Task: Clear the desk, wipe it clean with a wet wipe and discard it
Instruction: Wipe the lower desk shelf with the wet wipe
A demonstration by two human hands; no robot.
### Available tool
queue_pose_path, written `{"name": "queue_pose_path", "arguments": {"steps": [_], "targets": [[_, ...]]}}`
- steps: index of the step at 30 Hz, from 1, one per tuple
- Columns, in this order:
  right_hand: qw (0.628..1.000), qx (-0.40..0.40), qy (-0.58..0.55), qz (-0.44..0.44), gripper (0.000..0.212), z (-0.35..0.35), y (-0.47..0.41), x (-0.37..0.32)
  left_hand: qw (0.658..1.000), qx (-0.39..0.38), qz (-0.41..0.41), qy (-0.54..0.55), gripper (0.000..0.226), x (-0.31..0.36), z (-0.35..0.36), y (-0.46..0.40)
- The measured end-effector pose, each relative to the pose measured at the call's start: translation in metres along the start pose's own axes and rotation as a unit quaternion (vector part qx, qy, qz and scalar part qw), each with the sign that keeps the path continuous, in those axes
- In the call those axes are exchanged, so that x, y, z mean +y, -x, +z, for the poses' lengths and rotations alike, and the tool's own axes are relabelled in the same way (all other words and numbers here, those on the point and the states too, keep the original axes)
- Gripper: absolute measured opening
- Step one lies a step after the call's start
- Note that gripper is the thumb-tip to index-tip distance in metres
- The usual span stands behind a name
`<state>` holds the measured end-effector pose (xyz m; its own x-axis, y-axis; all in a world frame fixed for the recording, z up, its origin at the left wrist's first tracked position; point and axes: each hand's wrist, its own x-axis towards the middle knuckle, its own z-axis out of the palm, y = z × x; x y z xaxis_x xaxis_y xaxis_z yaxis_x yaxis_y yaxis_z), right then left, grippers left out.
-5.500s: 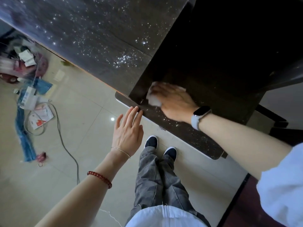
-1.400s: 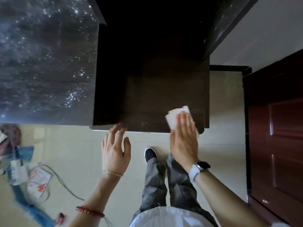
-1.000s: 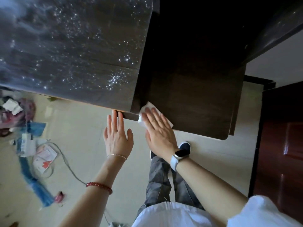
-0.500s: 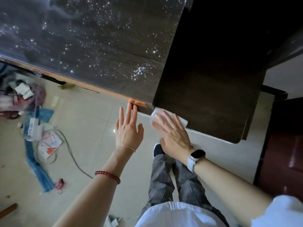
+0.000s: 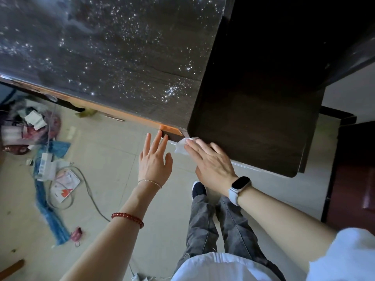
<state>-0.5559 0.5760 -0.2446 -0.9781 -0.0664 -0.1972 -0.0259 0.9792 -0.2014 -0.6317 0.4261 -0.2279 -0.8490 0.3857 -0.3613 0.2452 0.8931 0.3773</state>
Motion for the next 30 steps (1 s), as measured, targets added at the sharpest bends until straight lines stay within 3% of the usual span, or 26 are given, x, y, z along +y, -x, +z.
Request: {"name": "queue_pose_path", "arguments": {"steps": [6,10,13,17,23,30], "targets": [[0.984,-0.007,0.0,0.177,0.057,-0.016,0.044,0.074,0.999,0.01,-0.011,-0.044,0.051,0.02,0.012,0.014],[0.967,-0.012,-0.032,0.253,0.056,-0.024,0.022,0.081,0.996,0.051,0.066,-0.021,0.044,0.046,0.024,0.022],[0.974,-0.039,-0.03,0.221,0.061,-0.029,-0.014,0.08,0.991,0.061,0.121,-0.02,0.04,0.066,0.028,0.017],[0.983,-0.014,0.014,0.181,0.061,-0.049,-0.066,0.093,0.988,0.059,0.145,-0.01,0.045,0.083,0.037,0.0],[0.988,-0.014,0.023,0.15,0.064,-0.06,-0.127,0.117,0.988,0.061,0.139,-0.019,0.048,0.096,0.045,-0.032],[0.991,0.007,0.016,0.134,0.063,-0.061,-0.14,0.126,0.988,0.084,0.13,-0.032,0.049,0.1,0.053,-0.039]]}}
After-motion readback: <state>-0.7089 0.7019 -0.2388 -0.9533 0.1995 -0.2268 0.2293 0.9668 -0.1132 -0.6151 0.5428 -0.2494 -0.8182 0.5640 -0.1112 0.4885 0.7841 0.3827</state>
